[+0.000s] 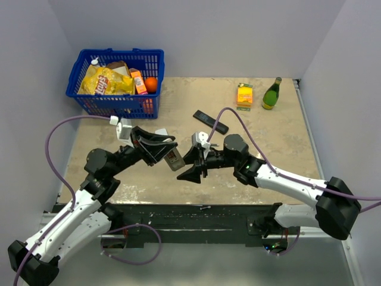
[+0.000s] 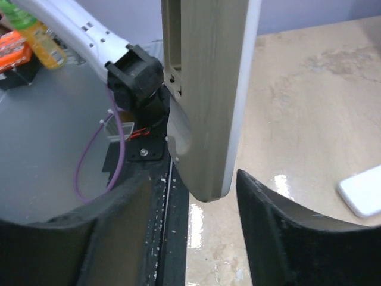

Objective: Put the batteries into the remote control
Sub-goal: Adjust the remote control.

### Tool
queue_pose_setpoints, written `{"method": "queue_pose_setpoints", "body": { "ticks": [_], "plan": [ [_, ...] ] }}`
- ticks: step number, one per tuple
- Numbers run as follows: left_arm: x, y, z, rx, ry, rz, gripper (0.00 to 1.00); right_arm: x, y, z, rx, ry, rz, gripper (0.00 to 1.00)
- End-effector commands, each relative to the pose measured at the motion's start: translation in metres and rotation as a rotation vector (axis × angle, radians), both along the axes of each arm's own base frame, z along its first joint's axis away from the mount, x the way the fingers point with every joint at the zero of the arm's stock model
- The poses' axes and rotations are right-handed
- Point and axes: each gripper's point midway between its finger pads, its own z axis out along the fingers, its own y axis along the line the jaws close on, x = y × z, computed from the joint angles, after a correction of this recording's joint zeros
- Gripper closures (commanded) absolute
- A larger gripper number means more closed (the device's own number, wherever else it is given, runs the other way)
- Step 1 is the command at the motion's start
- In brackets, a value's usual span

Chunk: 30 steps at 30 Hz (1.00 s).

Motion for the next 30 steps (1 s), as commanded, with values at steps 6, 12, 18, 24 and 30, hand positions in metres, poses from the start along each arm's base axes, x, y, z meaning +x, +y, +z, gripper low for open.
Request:
{"method": "queue_pose_setpoints", "body": {
  "ticks": [6, 12, 18, 24, 30],
  "plan": [
    [-0.018, 0.0, 0.032, -0.076, -0.092, -0.078, 1.0, -0.009, 0.008, 0.032, 0.095, -0.016, 0.093, 0.57],
    [-0.018, -0.001, 0.027, -0.074, -0.1, -0.08, 1.0, -0.012, 0.008, 0.043, 0.129, -0.014, 0.102, 0.58],
    [-0.022, -0.005, 0.028, -0.074, -0.103, -0.12, 1.0, -0.016, 0.009, 0.047, 0.142, -0.004, 0.134, 0.7],
    [-0.023, -0.009, 0.024, -0.037, -0.111, -0.14, 1.0, -0.016, 0.009, 0.051, 0.143, 0.001, 0.134, 0.94],
    [-0.022, -0.01, 0.022, -0.024, -0.11, -0.141, 0.67, -0.015, 0.01, 0.057, 0.158, 0.025, 0.119, 1.0]
  ]
}}
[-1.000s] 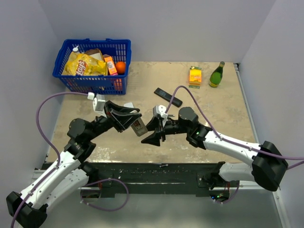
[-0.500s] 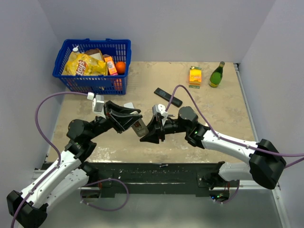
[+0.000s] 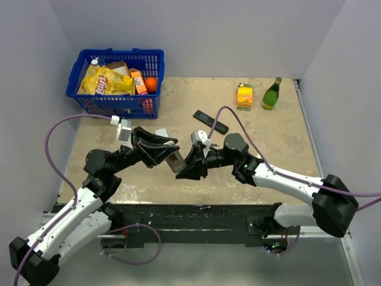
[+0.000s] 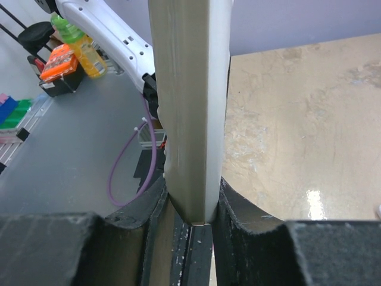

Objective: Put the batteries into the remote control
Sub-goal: Adjust the remote control.

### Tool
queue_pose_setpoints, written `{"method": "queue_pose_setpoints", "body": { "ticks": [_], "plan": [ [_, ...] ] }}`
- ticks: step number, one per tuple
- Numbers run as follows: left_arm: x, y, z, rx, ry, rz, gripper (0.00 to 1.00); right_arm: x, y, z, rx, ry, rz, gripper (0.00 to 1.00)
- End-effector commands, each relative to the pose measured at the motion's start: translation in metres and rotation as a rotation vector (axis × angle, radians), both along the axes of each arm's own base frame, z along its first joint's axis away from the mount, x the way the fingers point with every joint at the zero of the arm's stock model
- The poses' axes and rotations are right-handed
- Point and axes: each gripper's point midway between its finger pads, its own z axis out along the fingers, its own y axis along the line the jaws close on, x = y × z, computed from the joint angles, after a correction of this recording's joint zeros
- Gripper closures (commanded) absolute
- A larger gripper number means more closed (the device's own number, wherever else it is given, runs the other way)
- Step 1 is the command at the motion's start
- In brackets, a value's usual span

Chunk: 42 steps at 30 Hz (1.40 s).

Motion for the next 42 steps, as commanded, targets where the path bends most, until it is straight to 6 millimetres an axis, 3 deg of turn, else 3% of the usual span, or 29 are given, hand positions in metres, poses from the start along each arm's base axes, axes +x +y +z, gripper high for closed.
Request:
{"method": "queue_pose_setpoints", "body": {
  "ticks": [1, 6, 13, 23, 30, 39, 42],
  "plan": [
    [-0.003, -0.001, 0.008, 0.008, -0.045, -0.012, 0.61, 0.003, 0.003, 0.047, 0.115, -0.05, -0.006, 1.0],
    [-0.002, -0.002, -0.001, 0.02, -0.026, -0.014, 0.46, 0.006, 0.005, 0.057, 0.144, -0.022, -0.023, 1.0],
    [-0.001, -0.001, -0.012, 0.023, -0.01, -0.007, 0.32, 0.014, 0.012, 0.058, 0.155, 0.028, -0.041, 1.0],
    [-0.009, 0.0, -0.04, -0.063, 0.025, -0.051, 0.32, 0.024, 0.015, 0.071, 0.213, 0.07, -0.093, 1.0],
    [-0.008, 0.006, -0.036, -0.1, -0.015, -0.012, 0.55, 0.023, 0.016, 0.065, 0.2, 0.073, -0.083, 1.0],
    [-0.01, 0.011, -0.025, -0.153, -0.038, -0.003, 0.45, 0.019, 0.018, 0.05, 0.174, 0.087, -0.047, 1.0],
    [-0.012, 0.009, -0.025, -0.159, -0.043, -0.026, 0.48, 0.019, 0.019, 0.049, 0.172, 0.088, -0.043, 1.0]
  ]
}}
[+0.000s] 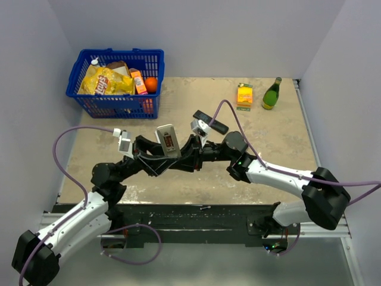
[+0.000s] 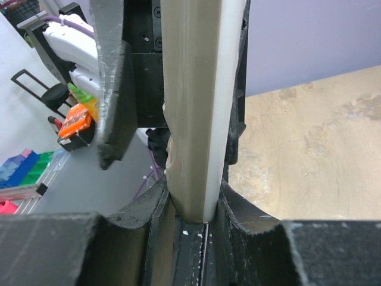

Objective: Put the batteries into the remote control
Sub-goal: Adjust the remote control.

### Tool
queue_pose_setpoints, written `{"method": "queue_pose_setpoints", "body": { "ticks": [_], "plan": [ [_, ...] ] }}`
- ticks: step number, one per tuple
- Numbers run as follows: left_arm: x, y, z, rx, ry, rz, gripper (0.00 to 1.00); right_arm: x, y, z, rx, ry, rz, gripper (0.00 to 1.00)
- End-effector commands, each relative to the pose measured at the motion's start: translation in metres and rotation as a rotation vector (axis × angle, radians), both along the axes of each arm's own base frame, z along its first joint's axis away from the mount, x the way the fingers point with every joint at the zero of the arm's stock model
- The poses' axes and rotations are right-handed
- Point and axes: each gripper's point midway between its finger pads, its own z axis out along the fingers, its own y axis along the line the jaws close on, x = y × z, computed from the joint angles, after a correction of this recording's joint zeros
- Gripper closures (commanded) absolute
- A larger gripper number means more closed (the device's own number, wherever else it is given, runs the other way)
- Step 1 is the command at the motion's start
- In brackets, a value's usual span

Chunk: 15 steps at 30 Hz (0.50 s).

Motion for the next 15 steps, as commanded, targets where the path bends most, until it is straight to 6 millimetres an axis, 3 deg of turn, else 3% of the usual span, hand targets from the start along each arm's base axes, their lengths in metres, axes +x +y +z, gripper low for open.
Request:
{"method": "queue_pose_setpoints", "body": {
  "ticks": [1, 11, 12, 13, 15],
  "plan": [
    [-0.006, 0.004, 0.018, -0.064, -0.069, -0.007, 0.49, -0.001, 0.001, 0.015, 0.043, -0.036, 0.015, 1.0],
    [-0.006, 0.006, 0.015, -0.043, -0.11, 0.02, 0.96, 0.001, 0.002, 0.006, 0.006, -0.05, 0.016, 0.98],
    [-0.005, 0.005, 0.011, -0.022, -0.1, 0.026, 0.99, 0.002, 0.001, -0.002, -0.029, -0.03, 0.0, 0.89],
    [-0.002, 0.006, 0.01, 0.001, -0.124, 0.055, 1.0, 0.011, 0.0, -0.005, -0.044, -0.039, -0.053, 0.69],
    [0.007, 0.01, 0.005, 0.048, -0.106, 0.119, 1.0, 0.018, -0.003, -0.02, -0.109, -0.01, -0.103, 0.56]
  ]
}}
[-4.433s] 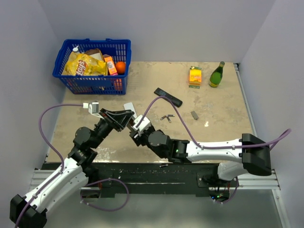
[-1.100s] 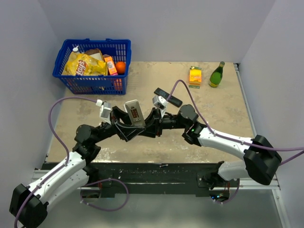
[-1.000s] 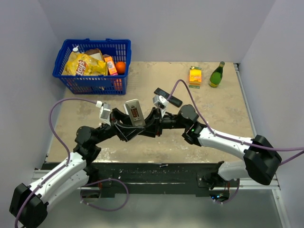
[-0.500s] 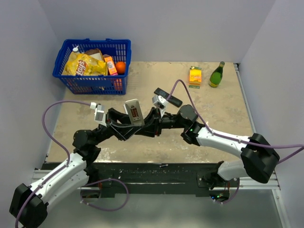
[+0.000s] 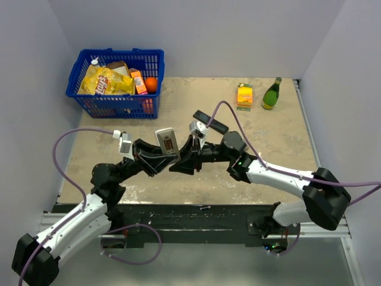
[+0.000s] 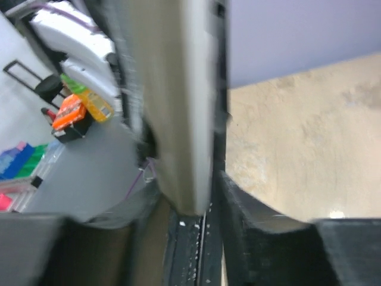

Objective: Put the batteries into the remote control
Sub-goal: Adjust the remote control, then pick up the battery from the center of the board.

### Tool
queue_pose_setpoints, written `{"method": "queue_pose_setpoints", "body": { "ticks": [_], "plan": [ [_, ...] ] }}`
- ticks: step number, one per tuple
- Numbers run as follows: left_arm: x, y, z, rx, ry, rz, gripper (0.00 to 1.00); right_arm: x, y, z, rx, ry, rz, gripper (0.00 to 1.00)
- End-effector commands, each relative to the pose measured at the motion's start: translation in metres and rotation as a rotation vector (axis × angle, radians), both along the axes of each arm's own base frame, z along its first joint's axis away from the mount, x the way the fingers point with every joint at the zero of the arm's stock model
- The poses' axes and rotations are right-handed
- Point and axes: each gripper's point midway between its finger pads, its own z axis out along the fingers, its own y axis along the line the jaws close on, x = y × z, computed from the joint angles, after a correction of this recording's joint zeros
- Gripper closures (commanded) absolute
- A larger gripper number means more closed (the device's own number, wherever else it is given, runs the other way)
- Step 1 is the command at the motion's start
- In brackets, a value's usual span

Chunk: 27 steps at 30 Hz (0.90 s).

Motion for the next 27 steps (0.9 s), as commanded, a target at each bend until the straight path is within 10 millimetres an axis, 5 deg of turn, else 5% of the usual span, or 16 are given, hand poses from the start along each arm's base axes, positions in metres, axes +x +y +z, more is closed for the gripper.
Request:
{"method": "queue_pose_setpoints", "body": {
  "ticks": [1, 4, 7, 13, 20, 27],
  "plan": [
    [0.009, 0.012, 0.012, 0.065, -0.138, 0.138, 1.0, 0.028, -0.007, -0.011, -0.092, -0.005, -0.172, 0.48],
    [0.032, 0.027, 0.001, 0.163, -0.096, 0.3, 1.0, 0.045, -0.023, -0.02, -0.167, 0.015, -0.288, 0.46],
    [0.045, 0.043, -0.01, 0.224, -0.049, 0.422, 1.0, 0.076, -0.053, -0.032, -0.237, 0.042, -0.496, 0.22],
    [0.046, 0.061, -0.022, 0.278, -0.024, 0.503, 1.0, 0.133, -0.119, -0.075, -0.51, 0.129, -0.881, 0.02],
    [0.031, 0.057, -0.018, 0.349, -0.101, 0.44, 1.0, 0.164, -0.156, -0.113, -0.795, 0.109, -1.051, 0.13],
    [0.024, 0.056, -0.017, 0.328, -0.144, 0.418, 1.0, 0.176, -0.156, -0.157, -0.924, 0.17, -1.003, 0.33]
  ]
}}
